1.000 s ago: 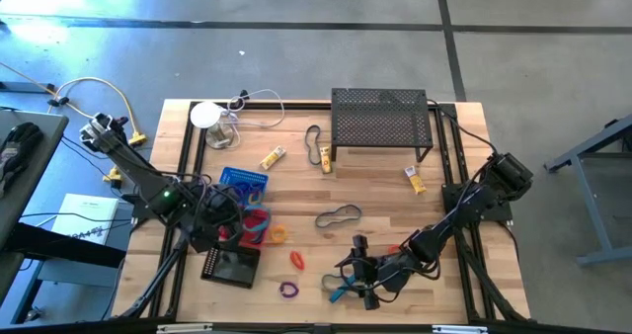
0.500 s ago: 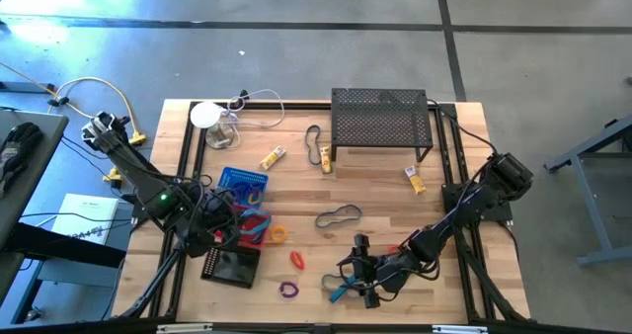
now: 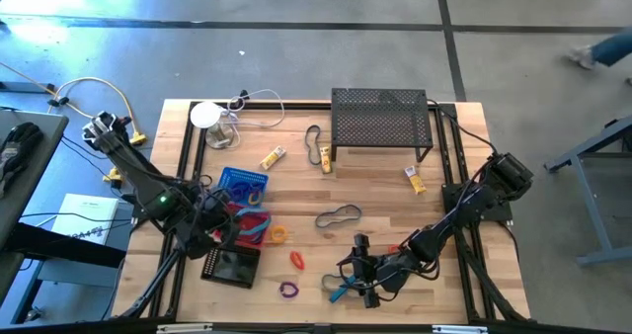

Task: Pick & Place Office Desk Supplies
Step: Put the blue rubber band into the bin

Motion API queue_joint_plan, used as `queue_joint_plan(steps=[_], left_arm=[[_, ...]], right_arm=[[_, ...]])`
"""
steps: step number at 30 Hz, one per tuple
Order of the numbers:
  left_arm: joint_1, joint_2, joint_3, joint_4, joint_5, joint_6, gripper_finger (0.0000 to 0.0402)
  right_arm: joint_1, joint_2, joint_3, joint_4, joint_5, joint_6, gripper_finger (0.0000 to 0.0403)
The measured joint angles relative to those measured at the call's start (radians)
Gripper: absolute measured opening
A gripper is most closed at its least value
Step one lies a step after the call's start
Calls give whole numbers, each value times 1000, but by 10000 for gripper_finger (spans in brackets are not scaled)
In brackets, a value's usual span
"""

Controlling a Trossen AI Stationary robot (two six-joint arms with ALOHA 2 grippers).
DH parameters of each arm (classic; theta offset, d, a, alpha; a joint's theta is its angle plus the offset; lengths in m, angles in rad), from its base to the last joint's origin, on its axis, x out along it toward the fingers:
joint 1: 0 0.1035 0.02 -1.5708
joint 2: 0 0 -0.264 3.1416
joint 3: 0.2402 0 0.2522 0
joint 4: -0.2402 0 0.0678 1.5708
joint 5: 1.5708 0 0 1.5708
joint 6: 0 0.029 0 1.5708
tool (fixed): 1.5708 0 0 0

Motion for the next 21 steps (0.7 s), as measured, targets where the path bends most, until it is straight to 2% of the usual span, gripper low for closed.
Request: queue_joint_plan(steps=[11,15,21], left_arm=[[-37,63,0,-8,63,-134,1],[-37,76,0,-10,123,-113,1],[-41,74,0,-37,153,-131,1]], right_arm=[[0,0,0,0,0,-1,247],[0,0,0,0,0,0,247],[0,0,0,0,0,14,247]])
